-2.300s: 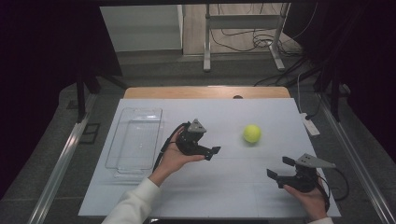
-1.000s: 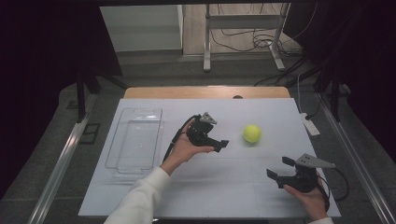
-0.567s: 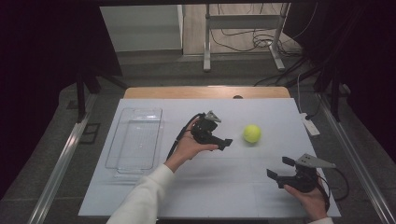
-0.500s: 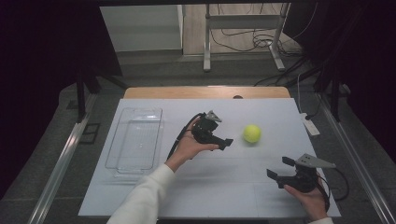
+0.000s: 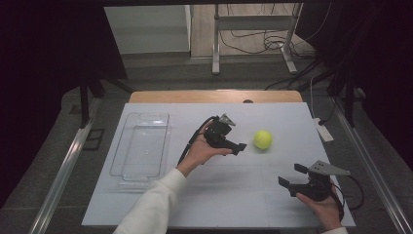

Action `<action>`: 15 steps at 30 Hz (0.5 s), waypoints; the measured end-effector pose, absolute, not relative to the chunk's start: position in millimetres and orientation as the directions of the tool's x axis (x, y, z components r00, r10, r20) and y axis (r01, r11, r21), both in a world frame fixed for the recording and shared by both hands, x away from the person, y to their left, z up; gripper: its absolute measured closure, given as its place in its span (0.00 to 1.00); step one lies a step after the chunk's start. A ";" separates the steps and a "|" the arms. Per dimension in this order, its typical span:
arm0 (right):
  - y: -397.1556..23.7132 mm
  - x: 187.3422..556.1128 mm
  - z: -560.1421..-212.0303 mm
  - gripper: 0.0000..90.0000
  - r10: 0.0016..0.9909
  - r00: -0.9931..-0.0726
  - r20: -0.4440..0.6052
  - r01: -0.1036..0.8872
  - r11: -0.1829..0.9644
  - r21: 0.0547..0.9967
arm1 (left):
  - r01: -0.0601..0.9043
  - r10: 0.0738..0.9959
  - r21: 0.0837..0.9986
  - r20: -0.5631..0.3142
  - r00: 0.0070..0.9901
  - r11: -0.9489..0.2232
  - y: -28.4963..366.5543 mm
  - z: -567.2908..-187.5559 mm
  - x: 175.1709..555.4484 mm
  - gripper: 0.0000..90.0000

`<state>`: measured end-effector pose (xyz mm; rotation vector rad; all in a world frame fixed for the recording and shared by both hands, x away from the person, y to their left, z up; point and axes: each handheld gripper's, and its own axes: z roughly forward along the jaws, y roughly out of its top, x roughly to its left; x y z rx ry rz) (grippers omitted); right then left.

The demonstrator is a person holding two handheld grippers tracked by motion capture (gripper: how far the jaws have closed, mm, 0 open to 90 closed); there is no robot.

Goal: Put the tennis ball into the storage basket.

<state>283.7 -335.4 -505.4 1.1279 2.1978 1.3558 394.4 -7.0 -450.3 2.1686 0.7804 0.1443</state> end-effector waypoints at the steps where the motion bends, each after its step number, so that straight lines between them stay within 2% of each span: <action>1: -335.3 283.7 -505.4 0.12 0.761 -0.637 0.127 0.455 0.237 0.859 | 0.485 0.577 0.730 -0.153 0.802 -0.481 -7.6 -450.4 394.9 0.13; 15: -335.7 283.8 -505.3 0.12 0.761 -0.637 0.126 0.454 0.238 0.859 | 0.488 0.576 0.723 -0.154 0.803 -0.488 -15.1 -452.0 402.3 0.13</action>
